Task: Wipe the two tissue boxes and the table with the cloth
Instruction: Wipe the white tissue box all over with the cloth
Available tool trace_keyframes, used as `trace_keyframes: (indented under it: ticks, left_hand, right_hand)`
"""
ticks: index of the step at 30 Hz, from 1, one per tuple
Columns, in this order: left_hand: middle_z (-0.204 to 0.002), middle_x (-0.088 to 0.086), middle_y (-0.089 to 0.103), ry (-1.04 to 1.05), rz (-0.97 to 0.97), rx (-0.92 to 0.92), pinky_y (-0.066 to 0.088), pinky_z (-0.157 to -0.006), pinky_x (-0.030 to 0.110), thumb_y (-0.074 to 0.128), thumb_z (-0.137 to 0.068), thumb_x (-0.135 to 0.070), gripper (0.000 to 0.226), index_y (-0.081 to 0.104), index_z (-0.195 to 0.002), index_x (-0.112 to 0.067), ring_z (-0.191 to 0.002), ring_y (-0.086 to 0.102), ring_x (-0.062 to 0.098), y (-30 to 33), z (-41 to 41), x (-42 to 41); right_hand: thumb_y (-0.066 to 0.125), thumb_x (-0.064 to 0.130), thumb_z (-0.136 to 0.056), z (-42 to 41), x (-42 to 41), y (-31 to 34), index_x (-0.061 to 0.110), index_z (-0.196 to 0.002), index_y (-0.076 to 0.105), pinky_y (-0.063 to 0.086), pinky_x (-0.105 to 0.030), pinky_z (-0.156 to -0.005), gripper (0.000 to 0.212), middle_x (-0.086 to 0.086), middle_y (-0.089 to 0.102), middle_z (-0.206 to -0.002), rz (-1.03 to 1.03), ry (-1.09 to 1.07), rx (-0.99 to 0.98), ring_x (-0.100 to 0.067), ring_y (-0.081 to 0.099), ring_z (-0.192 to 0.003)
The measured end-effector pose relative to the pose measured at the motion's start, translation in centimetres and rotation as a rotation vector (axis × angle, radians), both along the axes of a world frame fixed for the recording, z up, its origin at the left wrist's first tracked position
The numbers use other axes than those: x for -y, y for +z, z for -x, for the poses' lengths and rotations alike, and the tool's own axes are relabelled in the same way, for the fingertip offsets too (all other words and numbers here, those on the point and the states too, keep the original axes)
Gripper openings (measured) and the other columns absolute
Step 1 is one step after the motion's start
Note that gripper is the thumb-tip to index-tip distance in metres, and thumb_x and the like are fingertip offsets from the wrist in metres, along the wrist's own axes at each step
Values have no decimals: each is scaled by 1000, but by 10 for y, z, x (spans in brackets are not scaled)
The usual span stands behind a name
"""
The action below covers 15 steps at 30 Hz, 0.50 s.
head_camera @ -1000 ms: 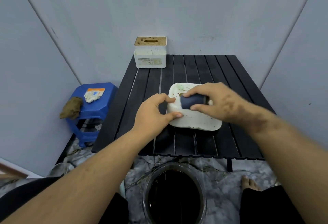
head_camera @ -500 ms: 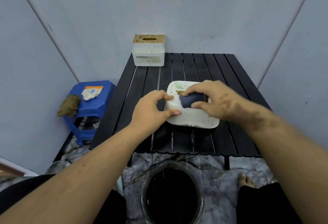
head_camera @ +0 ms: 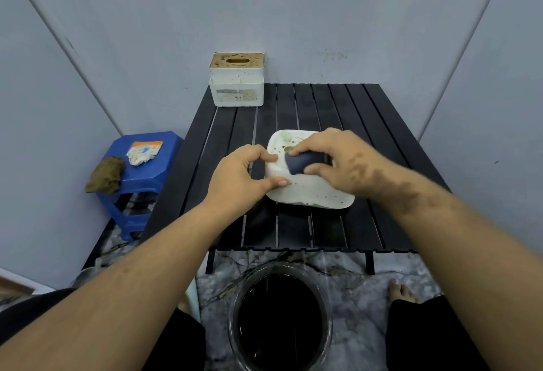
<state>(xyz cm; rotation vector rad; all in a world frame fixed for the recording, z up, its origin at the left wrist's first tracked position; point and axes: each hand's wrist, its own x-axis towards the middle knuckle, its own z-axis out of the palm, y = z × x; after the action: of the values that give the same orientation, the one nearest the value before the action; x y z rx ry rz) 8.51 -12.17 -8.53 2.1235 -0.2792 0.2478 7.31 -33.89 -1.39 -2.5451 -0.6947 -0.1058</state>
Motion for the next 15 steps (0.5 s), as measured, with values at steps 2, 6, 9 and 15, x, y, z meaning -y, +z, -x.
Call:
trace_keyframes:
  ticks: [2,6,9,15]
  left_hand:
    - [-105,-17,69,-13,-14,0,52,-92,33,95,-64,-38,41,68,-94,-39,-102,64,10,2,0,-1]
    - [-108,-17,68,-17,-18,2,51,-95,32,95,-66,-35,42,64,-92,-44,-107,62,10,3,0,1]
    - [-108,-17,67,-10,-17,0,49,-93,28,95,-67,-33,40,67,-95,-37,-107,61,8,1,-1,2]
    - [-103,-21,64,-29,-92,-13,46,-86,28,95,-67,-34,39,70,-97,-34,-100,60,6,8,-5,0]
  right_hand:
    - [76,6,-78,-6,31,12,32,-106,71,32,3,-83,38,26,61,-99,44,0,-106,-1,55,-99]
    - [81,-3,-69,-7,68,23,41,-90,72,38,0,-79,49,28,67,-94,56,-77,-195,2,62,-96]
    - [78,4,-75,-3,39,16,32,-102,74,35,0,-83,39,18,64,-100,21,-65,-129,-4,57,-100]
    - [71,15,-85,-1,0,-5,34,-118,66,39,-27,-100,39,3,62,-113,13,-39,-8,-14,52,-107]
